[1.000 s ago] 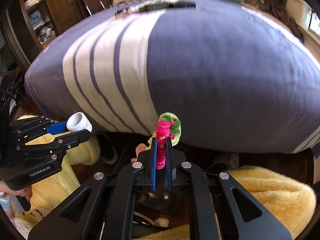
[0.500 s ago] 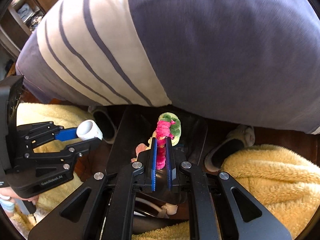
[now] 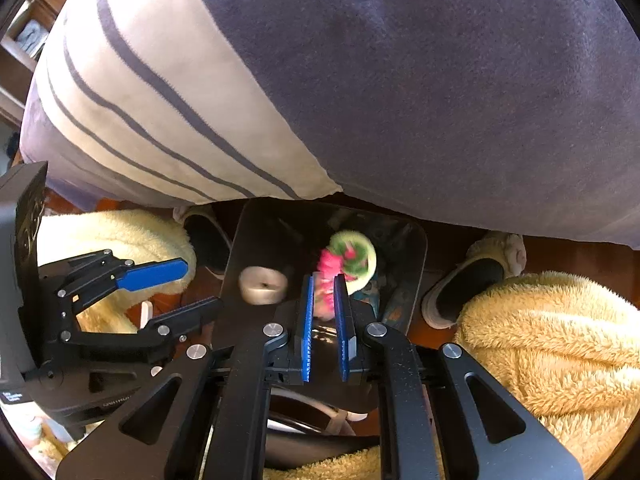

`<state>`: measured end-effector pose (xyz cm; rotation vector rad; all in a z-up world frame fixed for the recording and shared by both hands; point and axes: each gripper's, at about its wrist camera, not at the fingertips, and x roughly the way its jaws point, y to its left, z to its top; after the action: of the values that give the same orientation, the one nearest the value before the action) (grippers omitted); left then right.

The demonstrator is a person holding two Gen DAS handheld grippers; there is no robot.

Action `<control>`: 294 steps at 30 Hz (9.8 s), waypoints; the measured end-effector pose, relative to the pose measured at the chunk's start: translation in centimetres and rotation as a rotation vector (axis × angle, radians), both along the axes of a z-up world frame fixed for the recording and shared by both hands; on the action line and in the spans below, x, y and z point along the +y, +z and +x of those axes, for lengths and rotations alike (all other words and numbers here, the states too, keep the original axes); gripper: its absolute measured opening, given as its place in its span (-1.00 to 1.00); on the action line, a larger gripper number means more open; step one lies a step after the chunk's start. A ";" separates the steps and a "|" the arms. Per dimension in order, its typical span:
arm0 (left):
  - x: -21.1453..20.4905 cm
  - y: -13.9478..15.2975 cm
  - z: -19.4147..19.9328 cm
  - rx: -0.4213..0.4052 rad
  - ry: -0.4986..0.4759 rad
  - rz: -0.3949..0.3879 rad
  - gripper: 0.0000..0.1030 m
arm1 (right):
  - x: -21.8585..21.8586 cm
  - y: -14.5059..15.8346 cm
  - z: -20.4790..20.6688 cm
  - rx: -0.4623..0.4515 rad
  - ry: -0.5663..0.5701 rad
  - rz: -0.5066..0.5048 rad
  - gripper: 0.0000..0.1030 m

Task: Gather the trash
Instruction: 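Open both tools to drop the tape roll and toy into the bin, then raise both tools back toward the remaining items on the bed, then grasp the black thread spool with the left tool while the right tool grasps the black box, then carry the thread spool and black box down over the black bin, then open both tools to drop the spool and box into the bin, then raise both tools back toward the remaining items on the bed, then grasp the green bottle with the left tool while the right tool grasps the blue-white cloth bundle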

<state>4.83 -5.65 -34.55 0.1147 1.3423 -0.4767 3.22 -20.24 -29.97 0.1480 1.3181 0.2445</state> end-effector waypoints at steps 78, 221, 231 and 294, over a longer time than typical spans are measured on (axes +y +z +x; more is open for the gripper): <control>7.7 20.5 24.1 -0.535 0.230 0.033 0.67 | -1.5 15.6 29.7 -0.377 -0.010 -0.223 0.93; 0.8 4.2 -1.7 -0.099 0.050 0.013 0.35 | -2.1 2.7 0.0 -0.091 -0.086 -0.017 0.81; 2.4 9.8 -1.8 -0.232 0.089 0.003 0.76 | -4.3 8.0 -0.6 -0.230 -0.139 -0.006 0.92; -1.8 18.0 31.6 -0.361 0.215 -0.072 0.84 | -5.9 19.2 31.4 -0.472 -0.175 -0.108 0.93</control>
<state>36.40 -7.48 -16.57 -0.0041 0.9693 -0.3043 34.62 -26.18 -10.80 0.1046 0.8411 0.0519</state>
